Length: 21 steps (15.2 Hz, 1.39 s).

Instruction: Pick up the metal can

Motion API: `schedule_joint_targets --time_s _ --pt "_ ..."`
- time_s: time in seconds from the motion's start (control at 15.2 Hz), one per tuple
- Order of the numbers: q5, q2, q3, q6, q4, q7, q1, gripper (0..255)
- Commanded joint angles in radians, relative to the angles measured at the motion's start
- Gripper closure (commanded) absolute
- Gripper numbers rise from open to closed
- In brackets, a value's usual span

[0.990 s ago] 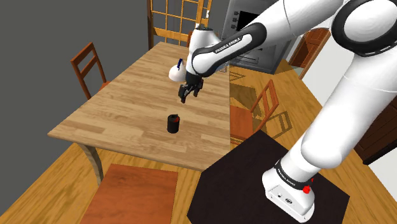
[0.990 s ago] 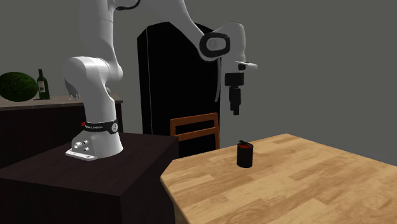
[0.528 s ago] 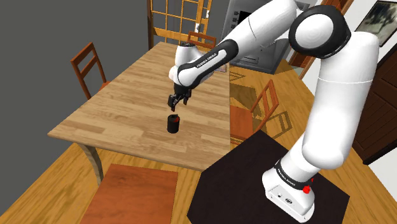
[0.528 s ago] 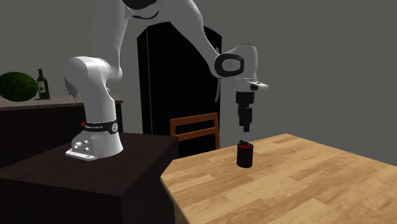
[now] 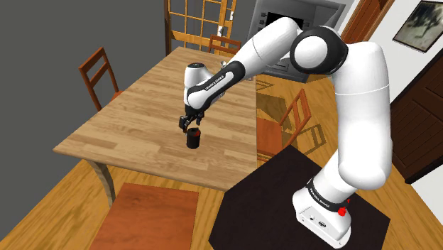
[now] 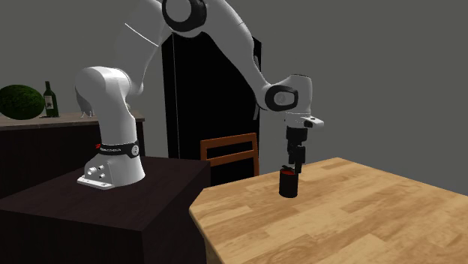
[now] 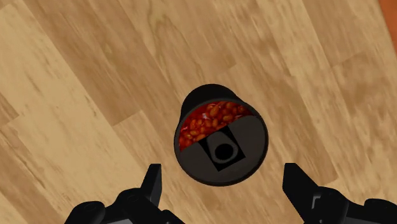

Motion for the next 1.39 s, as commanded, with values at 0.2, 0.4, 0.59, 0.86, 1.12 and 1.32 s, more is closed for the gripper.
schedule_joint_targets --time_s 0.2,0.4,0.59,0.86,1.12,1.32 --pt "-0.010 0.061 -0.009 0.046 0.015 0.006 0.007 0" --pt "-0.010 0.061 -0.009 0.046 0.014 0.007 0.007 255" --pt "-0.010 0.061 -0.009 0.046 0.014 0.007 0.008 255" --pt "-0.010 0.060 -0.009 0.046 0.014 0.007 0.007 255" --pt "-0.006 0.039 -0.006 0.030 0.009 0.004 0.005 255" --pt "-0.001 0.007 -0.001 0.005 0.002 0.001 0.001 255"
